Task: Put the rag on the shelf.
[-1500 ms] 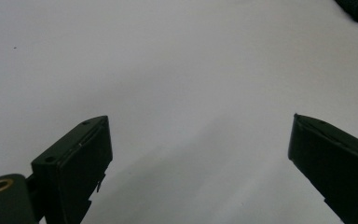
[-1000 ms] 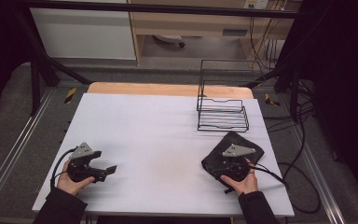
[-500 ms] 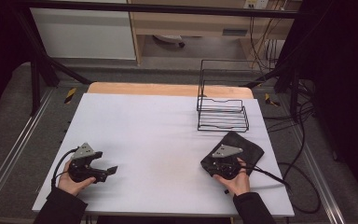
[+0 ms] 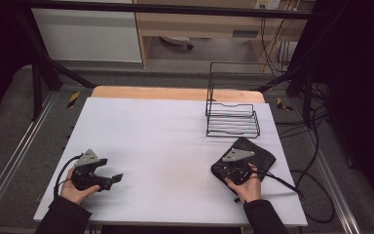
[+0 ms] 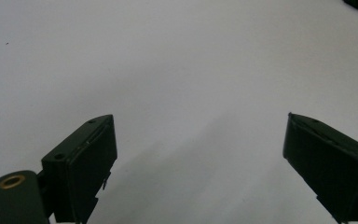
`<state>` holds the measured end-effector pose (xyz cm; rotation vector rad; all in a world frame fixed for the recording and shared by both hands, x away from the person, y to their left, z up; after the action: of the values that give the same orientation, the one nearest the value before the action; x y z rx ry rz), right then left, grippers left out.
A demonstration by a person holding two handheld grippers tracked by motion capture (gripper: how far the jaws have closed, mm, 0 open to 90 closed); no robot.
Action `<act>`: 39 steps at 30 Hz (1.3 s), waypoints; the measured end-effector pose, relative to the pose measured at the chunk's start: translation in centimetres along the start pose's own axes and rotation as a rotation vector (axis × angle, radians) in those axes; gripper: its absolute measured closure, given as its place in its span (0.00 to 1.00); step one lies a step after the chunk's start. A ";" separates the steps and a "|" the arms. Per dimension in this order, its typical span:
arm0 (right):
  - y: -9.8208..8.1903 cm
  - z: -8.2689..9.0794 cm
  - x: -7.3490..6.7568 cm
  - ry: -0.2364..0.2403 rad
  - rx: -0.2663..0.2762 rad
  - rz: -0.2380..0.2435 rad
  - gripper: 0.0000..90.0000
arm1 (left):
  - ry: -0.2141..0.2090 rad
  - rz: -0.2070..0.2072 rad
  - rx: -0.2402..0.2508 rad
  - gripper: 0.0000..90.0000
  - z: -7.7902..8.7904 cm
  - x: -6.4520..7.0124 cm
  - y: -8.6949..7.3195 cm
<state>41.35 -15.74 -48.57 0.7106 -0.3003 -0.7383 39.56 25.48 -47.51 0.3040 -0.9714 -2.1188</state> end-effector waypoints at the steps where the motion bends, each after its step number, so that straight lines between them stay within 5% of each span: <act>1: 0.1 0.1 0.0 0.003 0.005 -0.003 0.94 | 0.000 0.002 0.002 0.11 0.0 0.0 0.0; 11: 0.8 1.5 -0.3 0.026 0.083 -0.010 0.95 | 0.001 0.001 -0.001 0.11 0.0 0.0 0.0; 26: 1.9 1.8 -2.8 0.111 0.103 0.025 0.95 | 0.000 0.002 0.000 0.11 0.0 0.0 0.0; 39: 3.9 0.1 -7.2 0.209 0.097 0.075 0.95 | 0.003 0.006 0.001 0.11 0.0 0.0 0.0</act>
<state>38.13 -8.67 -45.92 0.8570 -0.1715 -0.5754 39.59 25.46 -47.48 0.3039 -0.9705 -2.1122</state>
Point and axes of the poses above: each handheld gripper's, and its own axes: z roughly backward along the jaws, y roughly out of its top, x roughly to its right, the point moved 6 cm from there along -z, roughly forward along the jaws, and after that the axes turned 5 degrees about -x, right-handed, at the moved point
